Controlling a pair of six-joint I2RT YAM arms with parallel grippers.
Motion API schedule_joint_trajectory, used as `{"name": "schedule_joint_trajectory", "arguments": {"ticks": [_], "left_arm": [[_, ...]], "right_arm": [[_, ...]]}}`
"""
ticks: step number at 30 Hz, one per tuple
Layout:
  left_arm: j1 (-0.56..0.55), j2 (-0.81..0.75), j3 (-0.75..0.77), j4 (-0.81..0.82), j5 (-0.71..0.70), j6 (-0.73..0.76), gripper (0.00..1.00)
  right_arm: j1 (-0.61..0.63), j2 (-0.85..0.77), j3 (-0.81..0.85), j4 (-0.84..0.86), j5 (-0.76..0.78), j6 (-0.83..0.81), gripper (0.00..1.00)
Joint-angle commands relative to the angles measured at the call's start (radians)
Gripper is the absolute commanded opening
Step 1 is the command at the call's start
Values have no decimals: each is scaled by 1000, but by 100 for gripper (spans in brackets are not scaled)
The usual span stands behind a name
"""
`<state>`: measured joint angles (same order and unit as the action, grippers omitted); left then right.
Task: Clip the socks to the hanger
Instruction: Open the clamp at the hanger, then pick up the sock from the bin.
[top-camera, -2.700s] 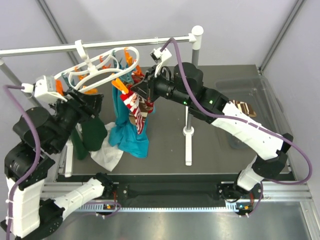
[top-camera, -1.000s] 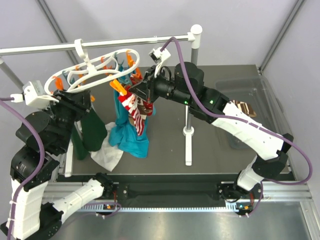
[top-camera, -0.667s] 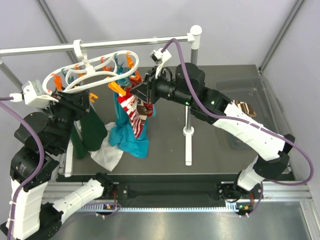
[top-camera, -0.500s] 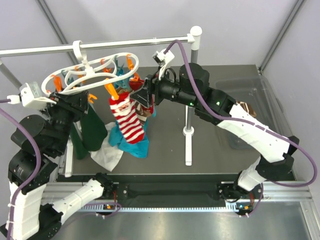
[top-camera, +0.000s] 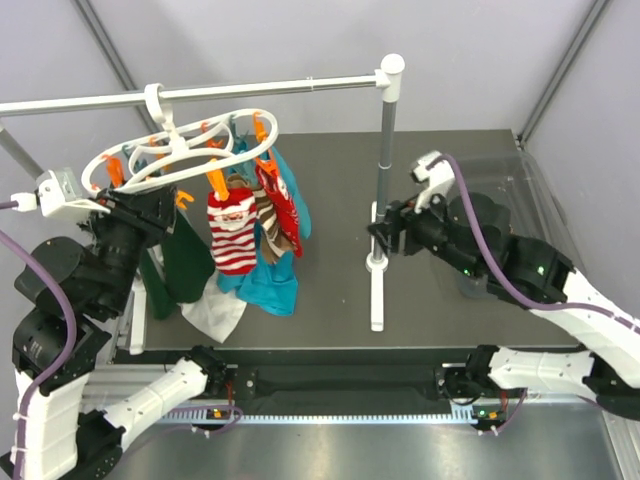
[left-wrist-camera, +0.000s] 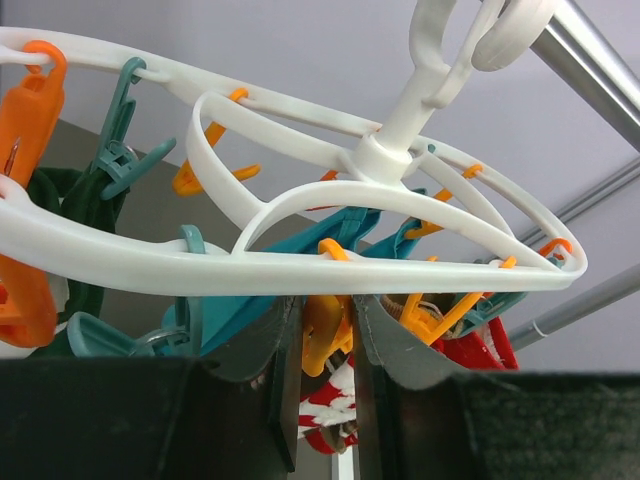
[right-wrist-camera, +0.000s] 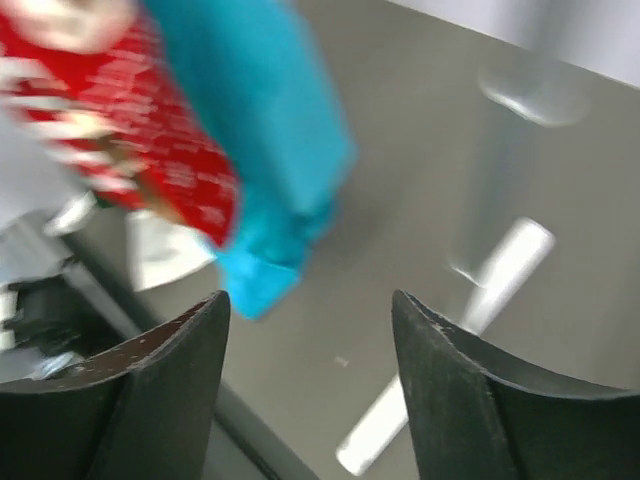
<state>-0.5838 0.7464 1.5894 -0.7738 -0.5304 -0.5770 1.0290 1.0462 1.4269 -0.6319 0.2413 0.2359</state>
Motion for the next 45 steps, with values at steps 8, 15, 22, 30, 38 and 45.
{"name": "schedule_joint_trajectory", "arguments": {"ticks": [8, 15, 22, 30, 38, 45], "left_arm": [[-1, -32, -8, 51, 35, 37, 0], [-1, -50, -35, 62, 53, 29, 0], [1, -48, -28, 53, 73, 22, 0], [-1, -50, -28, 25, 73, -4, 0], [1, -50, -22, 11, 72, -14, 0], [-1, -45, -22, 5, 79, -23, 0]], "right_arm": [[-470, -118, -244, -80, 333, 172, 53], [-897, 107, -332, 101, 65, 146, 53], [-980, 483, -273, 235, -56, 132, 48], [-986, 732, -226, 291, -36, 125, 45], [-1012, 782, -234, 331, -30, 118, 33], [-1058, 764, -244, 348, -57, 102, 9]]}}
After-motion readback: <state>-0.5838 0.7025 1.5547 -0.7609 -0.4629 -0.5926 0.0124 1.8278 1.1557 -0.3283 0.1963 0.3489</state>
